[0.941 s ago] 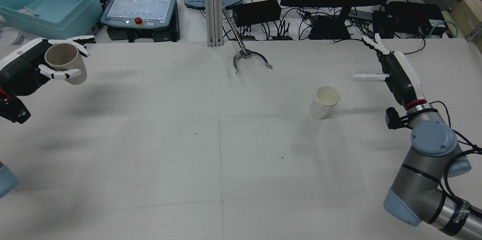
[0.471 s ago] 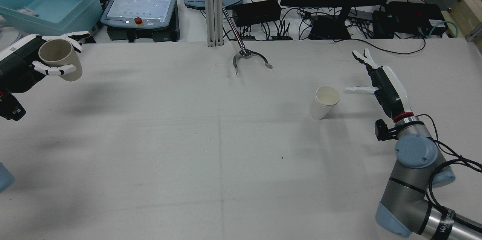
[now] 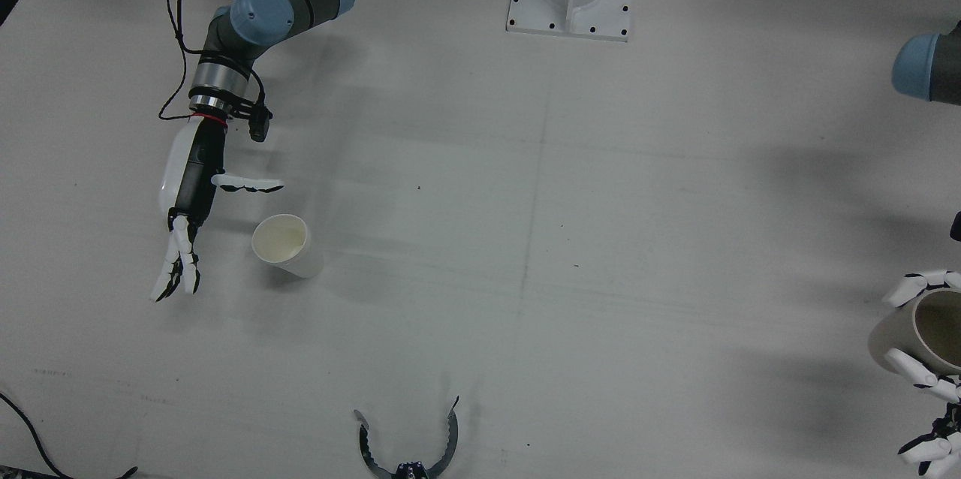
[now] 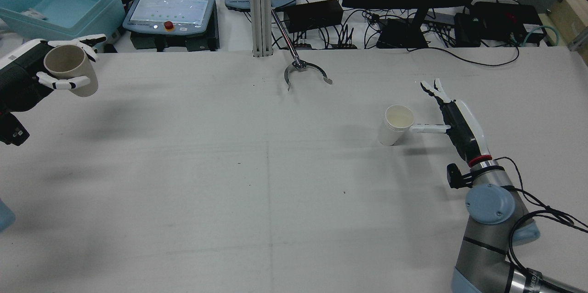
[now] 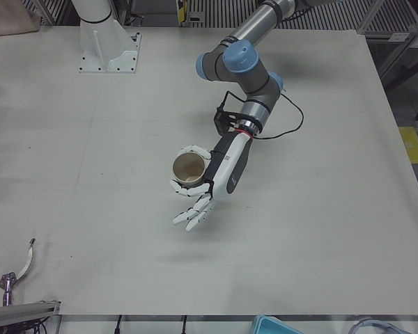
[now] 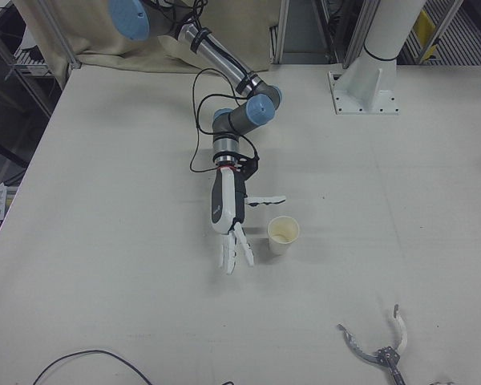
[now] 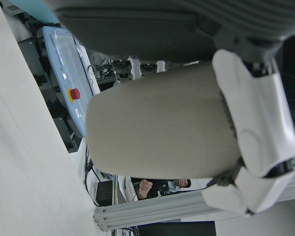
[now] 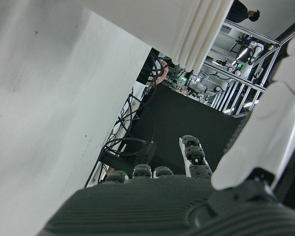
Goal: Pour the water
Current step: 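Move the right hand toward the white paper cup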
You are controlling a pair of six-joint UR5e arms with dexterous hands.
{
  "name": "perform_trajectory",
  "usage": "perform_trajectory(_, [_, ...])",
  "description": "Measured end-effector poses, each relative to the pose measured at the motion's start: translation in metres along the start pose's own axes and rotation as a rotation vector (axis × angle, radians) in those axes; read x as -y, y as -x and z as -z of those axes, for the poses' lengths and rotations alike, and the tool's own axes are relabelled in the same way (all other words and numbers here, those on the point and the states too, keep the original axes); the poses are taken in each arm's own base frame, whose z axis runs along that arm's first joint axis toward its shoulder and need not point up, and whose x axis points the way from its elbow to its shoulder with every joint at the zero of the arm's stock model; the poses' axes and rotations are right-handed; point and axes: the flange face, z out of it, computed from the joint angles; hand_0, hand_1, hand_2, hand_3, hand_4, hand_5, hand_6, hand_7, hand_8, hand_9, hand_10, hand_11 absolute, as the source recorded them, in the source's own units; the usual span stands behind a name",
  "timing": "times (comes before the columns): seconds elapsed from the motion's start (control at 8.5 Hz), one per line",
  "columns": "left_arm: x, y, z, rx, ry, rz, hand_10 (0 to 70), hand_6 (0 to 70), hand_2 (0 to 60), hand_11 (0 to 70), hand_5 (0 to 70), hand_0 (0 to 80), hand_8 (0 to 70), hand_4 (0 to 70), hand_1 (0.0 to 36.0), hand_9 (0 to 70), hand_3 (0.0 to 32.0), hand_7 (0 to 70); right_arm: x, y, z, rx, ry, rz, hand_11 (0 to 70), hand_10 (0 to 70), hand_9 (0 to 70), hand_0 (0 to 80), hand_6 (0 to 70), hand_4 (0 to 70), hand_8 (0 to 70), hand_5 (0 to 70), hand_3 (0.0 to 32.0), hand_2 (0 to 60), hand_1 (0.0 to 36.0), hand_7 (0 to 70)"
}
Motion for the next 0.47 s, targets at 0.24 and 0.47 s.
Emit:
perform_trajectory(0.24, [0.001, -0.004, 0.001, -0.007, 0.002, 0.000, 6.4, 17.2, 48.8, 9.2, 38.3, 40.4, 6.7, 54.0, 13.0, 9.3, 0.0, 14.8, -0.003, -0.011, 0.004, -0.004, -0.001, 0.001, 3.2, 1.4, 2.4, 45.5, 0.0, 3.6, 3.0, 0.0, 0.0, 1.6, 9.6, 0.0])
perform_trajectory(0.47, [0.003, -0.007, 0.001, -0.015, 0.005, 0.000, 6.3, 17.3, 48.8, 9.2, 38.1, 40.3, 6.7, 53.9, 13.0, 9.3, 0.0, 14.9, -0.005, -0.024, -0.001, -0.008, -0.008, 0.014, 3.2, 1.4, 2.5, 45.7, 0.4, 4.2, 3.1, 0.0, 0.0, 2.0, 9.7, 0.0])
